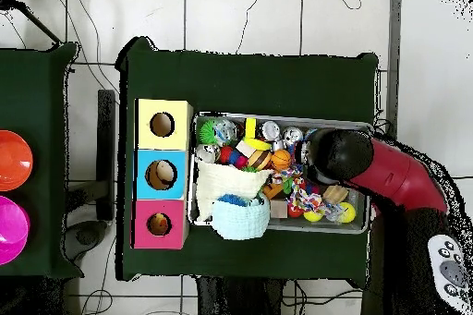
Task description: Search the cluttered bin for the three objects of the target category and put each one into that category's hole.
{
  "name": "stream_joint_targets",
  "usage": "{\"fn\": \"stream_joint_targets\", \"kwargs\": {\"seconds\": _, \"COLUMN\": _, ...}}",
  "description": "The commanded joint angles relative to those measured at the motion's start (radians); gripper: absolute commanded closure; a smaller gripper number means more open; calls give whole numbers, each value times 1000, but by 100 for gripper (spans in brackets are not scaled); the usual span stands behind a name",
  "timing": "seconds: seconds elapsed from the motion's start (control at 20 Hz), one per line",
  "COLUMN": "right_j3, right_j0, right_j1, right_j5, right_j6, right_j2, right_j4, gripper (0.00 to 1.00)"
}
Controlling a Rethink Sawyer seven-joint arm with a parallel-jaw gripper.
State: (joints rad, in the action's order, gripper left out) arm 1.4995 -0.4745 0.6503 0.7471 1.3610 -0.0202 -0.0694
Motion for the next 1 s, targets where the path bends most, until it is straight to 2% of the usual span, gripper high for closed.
{"fn": "stream_joint_targets", "kwargs": {"seconds": 0.05, "right_j3": 45, "right_j0": 12, "right_j1": -4, "right_j5": 44, "right_j6": 11, "right_j2": 101, "right_j4": -23, "gripper": 0}}
{"fn": "stream_joint_targets", "kwargs": {"seconds": 0.45, "right_j3": 68, "right_j0": 25, "right_j1": 1, "right_j5": 11, "right_j6": 34, "right_j2": 102, "right_j4": -12, "gripper": 0}}
{"fn": "stream_joint_targets", "kwargs": {"seconds": 1.0, "right_j3": 82, "right_j0": 93, "right_j1": 1, "right_j5": -26, "right_j6": 125, "right_j2": 74, "right_j4": 7, "gripper": 0}}
